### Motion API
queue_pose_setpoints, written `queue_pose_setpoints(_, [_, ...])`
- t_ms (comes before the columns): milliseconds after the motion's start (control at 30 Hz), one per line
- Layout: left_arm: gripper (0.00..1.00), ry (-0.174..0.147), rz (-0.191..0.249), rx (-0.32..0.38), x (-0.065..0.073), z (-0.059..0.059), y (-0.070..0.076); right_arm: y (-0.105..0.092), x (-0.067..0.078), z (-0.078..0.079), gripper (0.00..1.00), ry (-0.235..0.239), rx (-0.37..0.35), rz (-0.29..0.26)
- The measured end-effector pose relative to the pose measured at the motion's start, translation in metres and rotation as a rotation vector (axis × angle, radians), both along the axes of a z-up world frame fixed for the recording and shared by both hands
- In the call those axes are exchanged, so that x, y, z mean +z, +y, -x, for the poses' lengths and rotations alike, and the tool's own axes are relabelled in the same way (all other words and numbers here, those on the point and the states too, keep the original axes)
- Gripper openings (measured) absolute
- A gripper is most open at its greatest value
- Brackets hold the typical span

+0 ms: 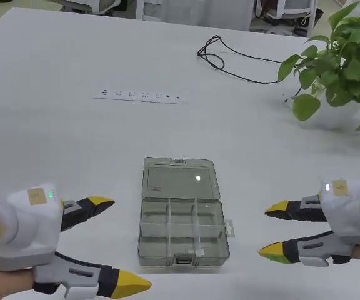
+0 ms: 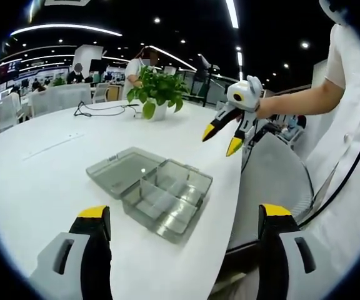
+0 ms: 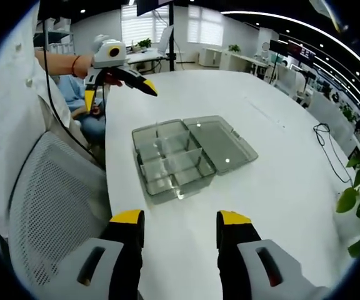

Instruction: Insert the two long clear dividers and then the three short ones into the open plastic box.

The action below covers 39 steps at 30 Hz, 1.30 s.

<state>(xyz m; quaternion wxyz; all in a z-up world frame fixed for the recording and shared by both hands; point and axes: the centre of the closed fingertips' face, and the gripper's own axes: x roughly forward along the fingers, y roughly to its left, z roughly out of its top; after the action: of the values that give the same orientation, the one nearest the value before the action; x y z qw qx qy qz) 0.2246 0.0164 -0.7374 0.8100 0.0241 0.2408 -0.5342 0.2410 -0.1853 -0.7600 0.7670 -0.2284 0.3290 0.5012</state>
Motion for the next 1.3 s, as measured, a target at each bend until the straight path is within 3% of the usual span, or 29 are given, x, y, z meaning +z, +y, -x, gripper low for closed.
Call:
queue_pose_setpoints(100, [1.00, 0.005, -0.005, 0.002, -0.003, 0.000, 0.000, 0.000, 0.002, 0.003, 0.54, 0.012, -0.036, -0.062])
queue_pose_setpoints(433, [1.00, 0.023, -0.015, 0.009, -0.013, 0.000, 0.002, -0.011, -0.010, 0.012, 0.70, 0.040, -0.106, -0.116])
queue_pose_setpoints(967, [1.00, 0.042, -0.023, 0.011, -0.022, 0.003, 0.008, -0.005, -0.013, 0.015, 0.76, 0.055, -0.101, -0.118])
queue_pose_setpoints(1300, [1.00, 0.034, -0.020, 0.014, -0.021, -0.001, 0.010, -0.003, -0.012, 0.016, 0.76, 0.055, -0.090, -0.114])
